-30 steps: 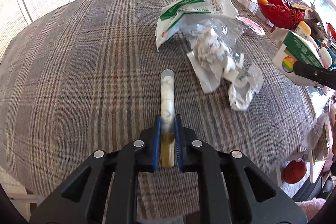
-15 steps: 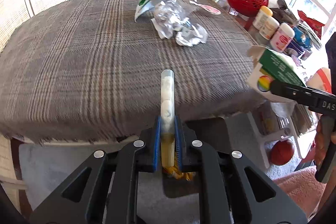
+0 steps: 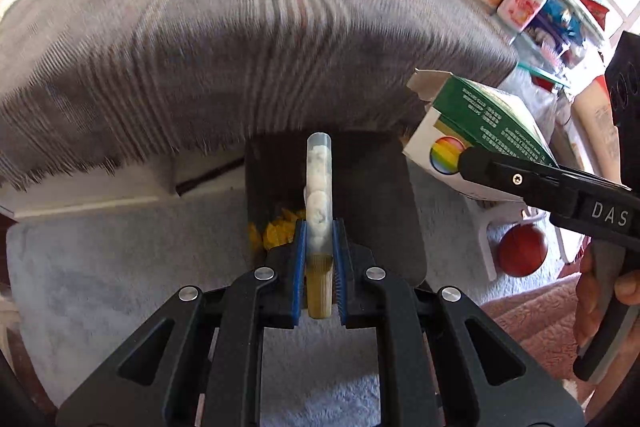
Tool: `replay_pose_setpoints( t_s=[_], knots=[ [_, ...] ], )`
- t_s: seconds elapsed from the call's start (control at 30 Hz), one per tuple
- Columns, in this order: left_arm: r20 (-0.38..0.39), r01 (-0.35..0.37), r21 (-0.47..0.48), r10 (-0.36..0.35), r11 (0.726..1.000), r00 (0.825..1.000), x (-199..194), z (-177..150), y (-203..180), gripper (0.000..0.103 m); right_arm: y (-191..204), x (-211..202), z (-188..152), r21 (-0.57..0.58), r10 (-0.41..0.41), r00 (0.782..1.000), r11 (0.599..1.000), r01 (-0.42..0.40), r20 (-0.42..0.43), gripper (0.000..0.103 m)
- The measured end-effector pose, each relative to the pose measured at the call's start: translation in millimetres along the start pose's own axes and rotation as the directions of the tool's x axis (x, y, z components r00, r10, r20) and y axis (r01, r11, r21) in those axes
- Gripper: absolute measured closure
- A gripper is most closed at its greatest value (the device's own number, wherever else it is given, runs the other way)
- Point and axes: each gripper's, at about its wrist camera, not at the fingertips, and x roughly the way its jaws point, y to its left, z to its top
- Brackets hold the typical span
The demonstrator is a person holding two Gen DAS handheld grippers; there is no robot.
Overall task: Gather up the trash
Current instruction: 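Drop the white tube into the bin while the right tool drops the white-green box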
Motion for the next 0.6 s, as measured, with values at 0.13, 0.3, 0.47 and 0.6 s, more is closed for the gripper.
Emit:
replay_pose_setpoints(
  t_s=[0.13,0.3,0.47,0.6],
  knots=[
    [-0.049,0.016,-0.020,-0.017,1.000,0.999,22,-9,5,0.091,-4,17,-4,0.016,-0.018,0.999,1.000,0.019,-0.028,0.032],
    [-0.086,0.027,-0.034,-0.030,0.999,0.996,42,-12,10,0.091,-14,37,-12,0.043,-0.017,0.998,0.999,0.020,-0.067,0.032],
    [-0.108,0.038,-0.043,-0.042,0.998,0.993,52,-11,8,0.091,-12,48,-10,0.055,-0.009,0.996,0.998,0.014,-0.084,0.030],
    [-0.123,0.031,-0.054,-0.037,0.998,0.992,58,-10,10,0.072,-8,53,-6,0.060,0.000,0.996,0.998,0.006,-0.090,0.022]
  ],
)
